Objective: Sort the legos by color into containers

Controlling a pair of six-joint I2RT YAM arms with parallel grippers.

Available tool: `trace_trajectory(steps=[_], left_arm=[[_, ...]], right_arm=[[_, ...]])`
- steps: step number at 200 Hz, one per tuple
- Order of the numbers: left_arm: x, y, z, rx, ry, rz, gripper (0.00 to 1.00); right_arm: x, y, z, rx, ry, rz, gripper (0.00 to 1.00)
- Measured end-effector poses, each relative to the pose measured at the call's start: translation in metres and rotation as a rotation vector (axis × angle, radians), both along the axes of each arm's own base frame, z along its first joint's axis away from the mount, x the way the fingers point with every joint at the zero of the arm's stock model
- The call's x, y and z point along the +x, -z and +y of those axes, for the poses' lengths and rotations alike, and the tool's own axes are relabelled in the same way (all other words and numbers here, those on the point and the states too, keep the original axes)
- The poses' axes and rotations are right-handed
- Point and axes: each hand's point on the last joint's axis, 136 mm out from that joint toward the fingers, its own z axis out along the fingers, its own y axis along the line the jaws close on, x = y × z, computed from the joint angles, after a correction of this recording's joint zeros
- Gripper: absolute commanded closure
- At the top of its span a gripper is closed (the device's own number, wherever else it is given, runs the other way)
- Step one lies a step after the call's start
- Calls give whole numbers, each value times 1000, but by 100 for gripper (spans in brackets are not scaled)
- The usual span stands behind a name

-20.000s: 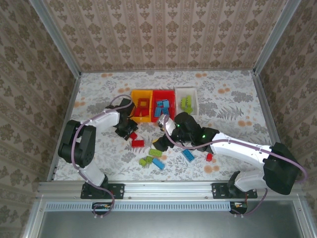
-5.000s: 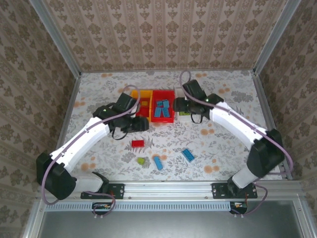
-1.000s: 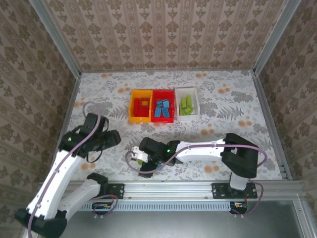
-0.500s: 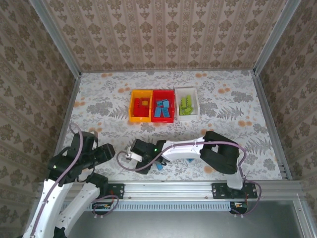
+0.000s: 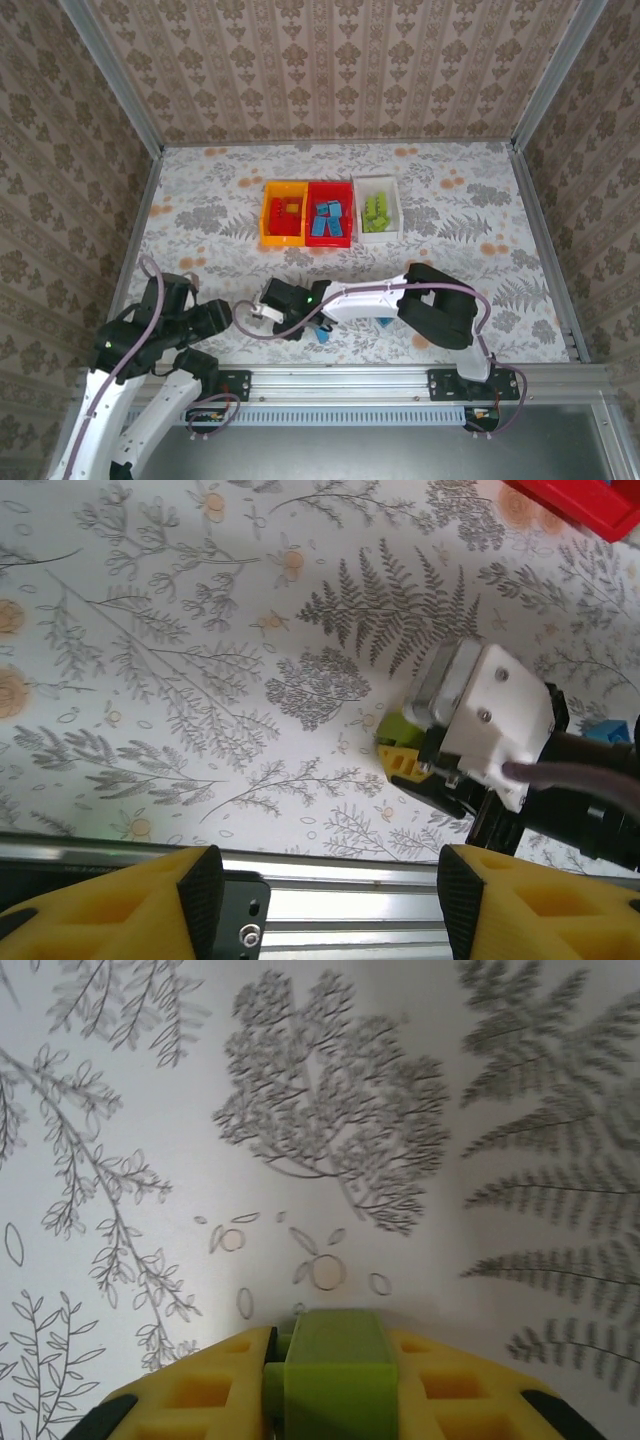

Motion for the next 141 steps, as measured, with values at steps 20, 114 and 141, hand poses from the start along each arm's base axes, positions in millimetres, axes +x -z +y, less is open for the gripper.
trace_trajectory(steps=[20,114,141], left_arm=[[9,-3,-13,-44,29,-8,38],[133,-42,-148,-178,317,-85,38],[170,-62,-209,-176,443,-160,38]], right_arm=[[17,-25,-8,51,58,-9,83],[187,-142,-200,333,769,-104,84],[232,-115,-254,299,985,-53,85]])
